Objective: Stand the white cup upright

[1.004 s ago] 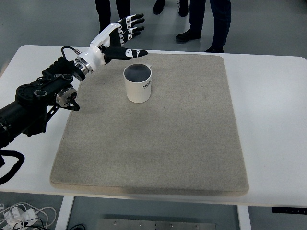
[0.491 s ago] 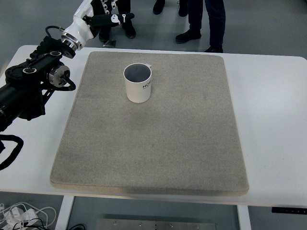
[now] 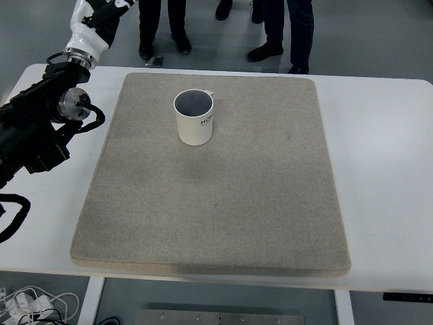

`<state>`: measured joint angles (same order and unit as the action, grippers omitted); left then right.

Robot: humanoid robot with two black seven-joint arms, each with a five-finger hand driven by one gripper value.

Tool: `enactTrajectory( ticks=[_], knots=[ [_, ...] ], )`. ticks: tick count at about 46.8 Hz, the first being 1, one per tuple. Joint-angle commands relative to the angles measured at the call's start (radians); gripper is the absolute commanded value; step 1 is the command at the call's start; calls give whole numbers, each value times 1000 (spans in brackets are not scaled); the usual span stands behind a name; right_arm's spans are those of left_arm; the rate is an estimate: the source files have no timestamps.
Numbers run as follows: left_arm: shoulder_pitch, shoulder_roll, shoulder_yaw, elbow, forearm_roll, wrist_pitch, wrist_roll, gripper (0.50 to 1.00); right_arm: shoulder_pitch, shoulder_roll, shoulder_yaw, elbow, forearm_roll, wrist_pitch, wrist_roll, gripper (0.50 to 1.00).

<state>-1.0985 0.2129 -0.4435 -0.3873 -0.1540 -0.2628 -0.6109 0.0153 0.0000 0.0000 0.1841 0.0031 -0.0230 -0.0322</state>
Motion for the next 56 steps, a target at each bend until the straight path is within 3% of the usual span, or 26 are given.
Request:
enactTrajectory(
  ticks=[1,14,20,29,37,47,56],
  knots=[
    [0,0,0,21,-74,4,0,994,0,0,0,0,0,0,0,952],
    [23,-1,-98,41,-164,2,324,994,0,0,0,0,0,0,0,952],
    [34,-3,-195,44,-164,14,422,994,0,0,1,0,0,0,0,952],
    [74,-10,-285,45,-165,16,465,994,0,0,5,2,3,8,5,952],
    [107,-39,-342,53,-168,22,465,994,0,0,9,2,5,9,6,952],
    [127,-64,-391,57,-187,-38,453,994,0,0,9,2,5,9,6,952],
    [129,-107,-396,82,-185,-47,442,994,0,0,8,2,5,11,5,952]
  ],
)
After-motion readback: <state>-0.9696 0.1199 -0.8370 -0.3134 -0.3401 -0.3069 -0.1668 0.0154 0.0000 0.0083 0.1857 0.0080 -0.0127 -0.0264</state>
